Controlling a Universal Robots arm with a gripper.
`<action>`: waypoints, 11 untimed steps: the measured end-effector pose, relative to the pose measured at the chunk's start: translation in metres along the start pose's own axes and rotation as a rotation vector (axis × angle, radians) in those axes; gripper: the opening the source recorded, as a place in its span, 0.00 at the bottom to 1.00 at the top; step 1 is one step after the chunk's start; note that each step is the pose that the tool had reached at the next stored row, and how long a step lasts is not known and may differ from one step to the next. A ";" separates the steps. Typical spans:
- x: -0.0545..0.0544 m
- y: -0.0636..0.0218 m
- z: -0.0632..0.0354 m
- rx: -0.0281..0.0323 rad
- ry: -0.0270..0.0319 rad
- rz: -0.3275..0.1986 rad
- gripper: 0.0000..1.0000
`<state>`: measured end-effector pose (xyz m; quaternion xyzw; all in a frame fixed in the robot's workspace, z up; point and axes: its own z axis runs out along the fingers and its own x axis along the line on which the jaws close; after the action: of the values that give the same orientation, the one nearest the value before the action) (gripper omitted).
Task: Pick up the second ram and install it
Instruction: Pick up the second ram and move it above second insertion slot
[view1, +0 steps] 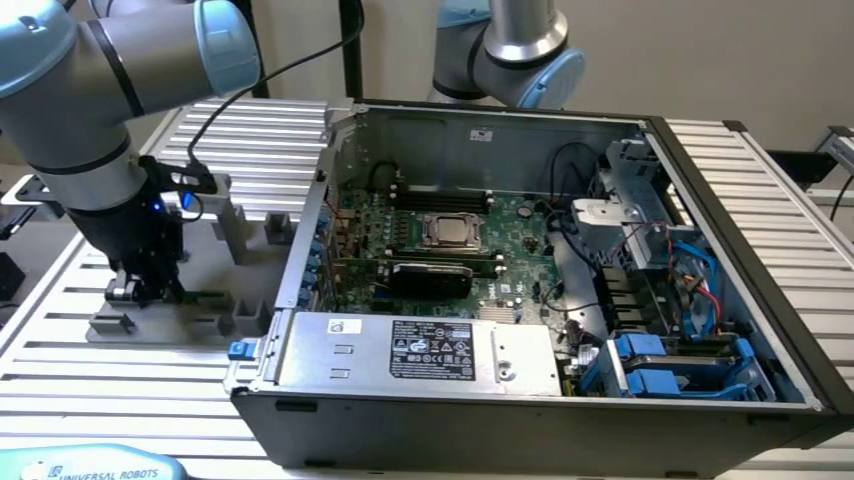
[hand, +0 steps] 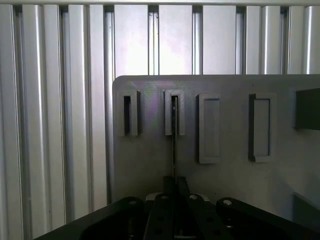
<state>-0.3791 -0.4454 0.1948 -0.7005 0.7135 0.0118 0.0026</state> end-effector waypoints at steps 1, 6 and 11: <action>0.000 0.0000 0.0000 -0.0001 0.0000 0.001 0.13; 0.000 0.0000 0.0000 0.0002 -0.0002 0.012 0.13; 0.001 0.0007 0.0000 0.0003 -0.0003 0.020 0.13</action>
<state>-0.3799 -0.4463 0.1948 -0.6932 0.7206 0.0118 0.0027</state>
